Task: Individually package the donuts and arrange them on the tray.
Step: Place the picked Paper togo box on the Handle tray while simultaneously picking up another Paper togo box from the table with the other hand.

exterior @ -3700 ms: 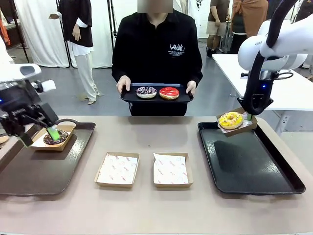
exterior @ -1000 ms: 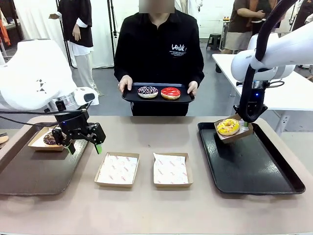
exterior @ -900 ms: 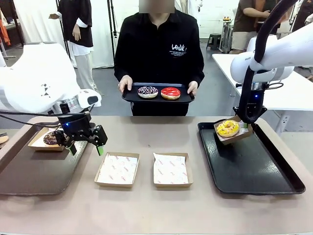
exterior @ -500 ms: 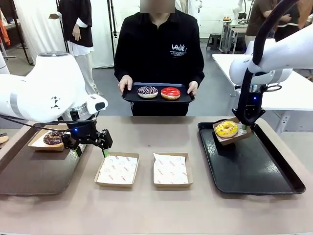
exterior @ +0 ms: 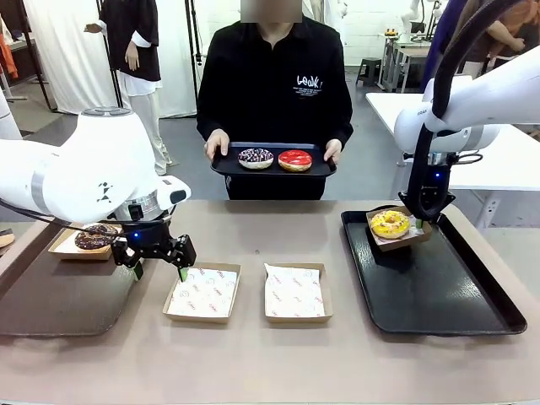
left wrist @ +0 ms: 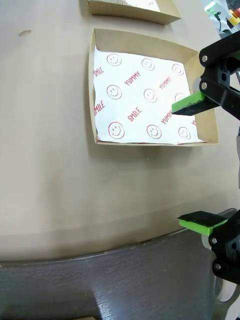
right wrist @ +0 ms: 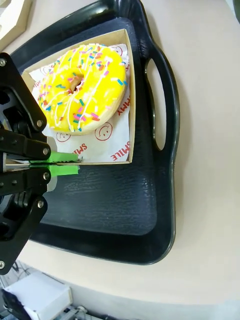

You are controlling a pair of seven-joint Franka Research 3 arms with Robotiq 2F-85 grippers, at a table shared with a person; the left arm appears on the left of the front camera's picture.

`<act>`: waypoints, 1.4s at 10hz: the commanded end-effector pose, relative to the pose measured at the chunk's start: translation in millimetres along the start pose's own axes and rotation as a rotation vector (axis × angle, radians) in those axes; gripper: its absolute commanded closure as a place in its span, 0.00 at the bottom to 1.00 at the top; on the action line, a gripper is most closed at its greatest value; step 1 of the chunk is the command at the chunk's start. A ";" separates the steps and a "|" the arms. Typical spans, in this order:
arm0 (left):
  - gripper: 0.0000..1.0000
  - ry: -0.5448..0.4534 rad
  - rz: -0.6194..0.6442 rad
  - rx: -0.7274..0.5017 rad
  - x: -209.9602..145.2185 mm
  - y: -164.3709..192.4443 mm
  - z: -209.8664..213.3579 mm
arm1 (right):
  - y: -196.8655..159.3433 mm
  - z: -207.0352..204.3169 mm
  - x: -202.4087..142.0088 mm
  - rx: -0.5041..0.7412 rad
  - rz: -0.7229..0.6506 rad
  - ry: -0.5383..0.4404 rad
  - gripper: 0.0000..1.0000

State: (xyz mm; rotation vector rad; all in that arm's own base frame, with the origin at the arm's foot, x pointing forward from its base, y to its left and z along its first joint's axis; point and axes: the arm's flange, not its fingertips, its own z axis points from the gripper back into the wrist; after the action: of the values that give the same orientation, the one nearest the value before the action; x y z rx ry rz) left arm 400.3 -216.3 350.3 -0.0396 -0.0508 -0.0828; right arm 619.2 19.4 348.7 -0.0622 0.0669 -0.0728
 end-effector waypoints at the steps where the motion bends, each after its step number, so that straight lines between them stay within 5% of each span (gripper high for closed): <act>1: 0.00 -0.023 0.017 0.036 2.3 -9.6 -5.4 | -1.9 -0.4 7.4 0.031 0.004 -0.006 0.98; 11: 0.00 -0.076 0.007 0.016 7.1 -16.1 -30.9 | -1.8 -1.8 7.8 0.032 0.013 -0.010 0.98; 12: 0.59 -0.064 0.004 0.012 7.3 -16.4 -31.6 | -1.9 -2.3 8.0 0.036 0.016 -0.007 0.64; 13: 0.59 -0.058 0.008 0.007 7.9 -16.2 -32.8 | -2.0 -2.5 8.1 0.040 0.016 -0.002 0.38; 14: 1.00 -0.047 0.010 0.003 8.7 -15.4 -33.9 | -2.1 -2.5 7.9 0.043 0.016 0.000 0.04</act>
State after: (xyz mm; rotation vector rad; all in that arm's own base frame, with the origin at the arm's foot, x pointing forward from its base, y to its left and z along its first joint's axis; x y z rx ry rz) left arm 409.5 -227.1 324.5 -0.0540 -0.0839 -0.1015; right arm 621.3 18.7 347.8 -0.0592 0.0667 -0.0665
